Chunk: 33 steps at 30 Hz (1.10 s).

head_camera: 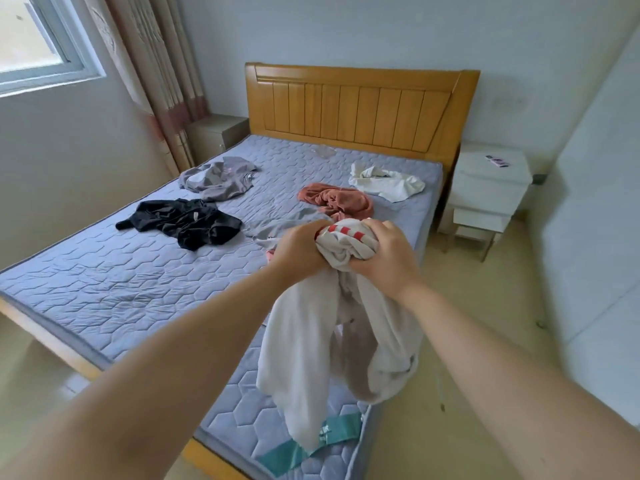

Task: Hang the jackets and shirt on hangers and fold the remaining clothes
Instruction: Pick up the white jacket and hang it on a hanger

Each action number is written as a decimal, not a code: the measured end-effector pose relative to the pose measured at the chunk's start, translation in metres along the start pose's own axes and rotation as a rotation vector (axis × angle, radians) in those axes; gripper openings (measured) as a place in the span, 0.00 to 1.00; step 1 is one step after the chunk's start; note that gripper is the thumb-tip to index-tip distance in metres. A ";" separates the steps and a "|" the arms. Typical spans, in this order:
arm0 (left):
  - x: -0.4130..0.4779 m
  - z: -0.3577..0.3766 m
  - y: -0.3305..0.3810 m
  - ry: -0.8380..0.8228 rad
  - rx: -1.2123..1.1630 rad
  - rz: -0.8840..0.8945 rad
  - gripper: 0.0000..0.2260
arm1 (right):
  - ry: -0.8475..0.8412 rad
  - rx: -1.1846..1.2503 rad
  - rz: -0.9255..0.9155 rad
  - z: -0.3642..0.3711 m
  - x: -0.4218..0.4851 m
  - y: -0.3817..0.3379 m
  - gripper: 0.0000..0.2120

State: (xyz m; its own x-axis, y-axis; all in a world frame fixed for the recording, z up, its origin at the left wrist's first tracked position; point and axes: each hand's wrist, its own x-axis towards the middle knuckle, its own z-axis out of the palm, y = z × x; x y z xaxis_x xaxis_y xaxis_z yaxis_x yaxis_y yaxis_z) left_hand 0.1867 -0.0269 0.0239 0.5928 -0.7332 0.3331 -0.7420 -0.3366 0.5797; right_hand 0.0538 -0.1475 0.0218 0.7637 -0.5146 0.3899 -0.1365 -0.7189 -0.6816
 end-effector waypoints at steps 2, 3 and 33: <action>0.027 0.028 0.020 -0.045 0.008 0.049 0.18 | 0.000 0.016 0.024 -0.025 0.011 0.033 0.31; 0.043 0.042 0.030 -0.073 0.030 0.067 0.19 | -0.003 0.020 0.041 -0.038 0.019 0.049 0.29; 0.548 0.407 0.156 -0.135 -0.247 -0.225 0.18 | -0.305 -0.047 -0.008 -0.278 0.449 0.511 0.23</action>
State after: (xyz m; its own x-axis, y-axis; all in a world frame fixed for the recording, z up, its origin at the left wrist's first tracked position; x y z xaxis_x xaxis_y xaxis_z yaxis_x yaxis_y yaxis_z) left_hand 0.2682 -0.7213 -0.0061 0.6740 -0.7338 0.0848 -0.4897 -0.3579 0.7951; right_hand 0.1515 -0.8761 0.0206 0.9181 -0.3500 0.1859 -0.1537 -0.7469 -0.6469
